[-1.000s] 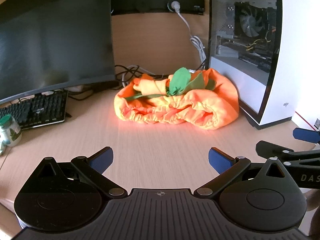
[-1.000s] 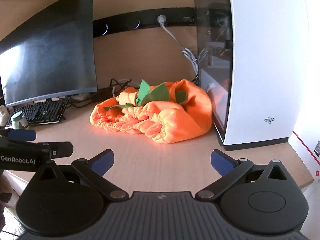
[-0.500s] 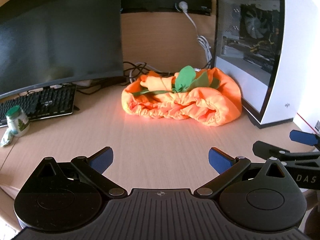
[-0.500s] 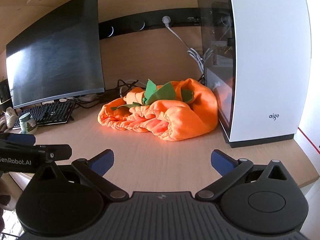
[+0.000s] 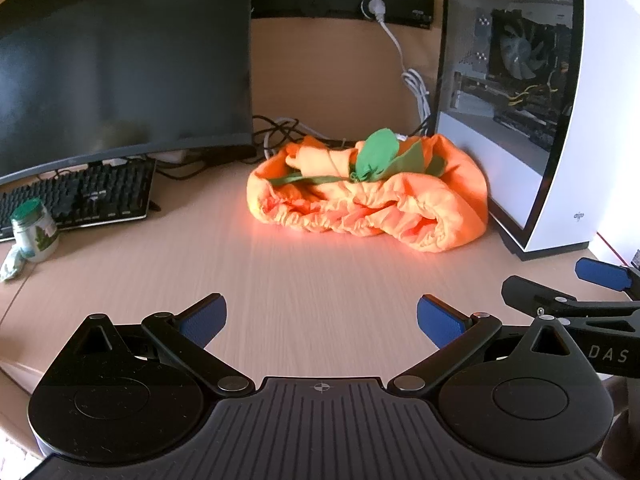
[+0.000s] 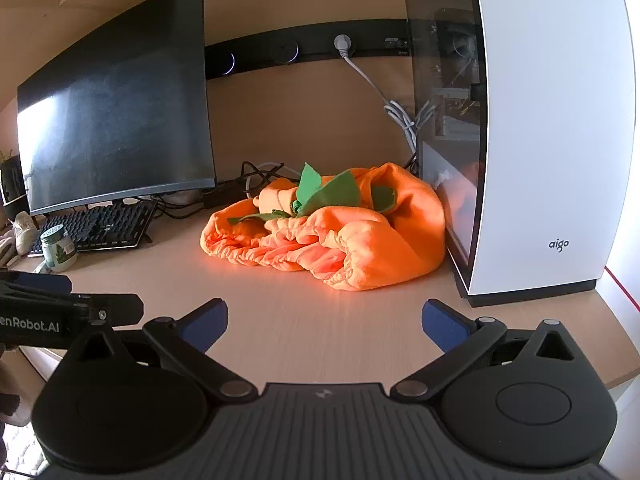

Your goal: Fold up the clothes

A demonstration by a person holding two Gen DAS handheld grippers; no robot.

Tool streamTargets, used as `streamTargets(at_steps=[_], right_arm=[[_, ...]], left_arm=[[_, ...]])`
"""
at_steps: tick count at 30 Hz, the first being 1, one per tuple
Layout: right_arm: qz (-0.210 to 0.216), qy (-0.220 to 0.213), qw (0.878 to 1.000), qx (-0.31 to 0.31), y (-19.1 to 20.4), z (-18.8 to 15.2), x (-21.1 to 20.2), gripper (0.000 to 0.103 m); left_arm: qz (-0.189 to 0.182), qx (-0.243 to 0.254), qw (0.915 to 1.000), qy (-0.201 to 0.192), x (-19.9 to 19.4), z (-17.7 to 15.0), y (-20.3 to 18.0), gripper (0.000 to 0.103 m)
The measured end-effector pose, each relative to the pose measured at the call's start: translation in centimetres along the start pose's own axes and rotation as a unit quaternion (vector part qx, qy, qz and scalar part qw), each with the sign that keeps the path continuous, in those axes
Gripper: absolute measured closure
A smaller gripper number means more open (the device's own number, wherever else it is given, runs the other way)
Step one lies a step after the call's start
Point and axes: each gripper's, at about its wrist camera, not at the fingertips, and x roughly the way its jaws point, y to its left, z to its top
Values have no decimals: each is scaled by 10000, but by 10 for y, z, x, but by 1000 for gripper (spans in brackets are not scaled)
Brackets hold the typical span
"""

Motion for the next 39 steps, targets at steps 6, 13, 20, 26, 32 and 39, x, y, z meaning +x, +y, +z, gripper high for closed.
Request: streamTargets(at_steps=[6, 13, 20, 26, 32, 39], right_arm=[[16, 92, 9999, 128, -3, -2, 4, 0], [3, 93, 9999, 102, -2, 0, 6, 0], [93, 108, 9999, 95, 1, 1, 13, 0], [77, 91, 9999, 96, -1, 2, 15, 0], [22, 138, 9998, 137, -7, 0, 18, 0], [-63, 182, 9997, 158, -12, 0, 21, 0]], left_arm=[[28, -30, 9999, 129, 5, -3, 3, 0], [39, -130, 9997, 181, 7, -3, 10, 0], [112, -202, 9995, 223, 9, -3, 14, 0], [104, -203, 9996, 179, 13, -1, 12, 0], [25, -140, 9997, 187, 19, 0, 6, 0], [-30, -110, 9997, 238, 25, 1, 2, 0]])
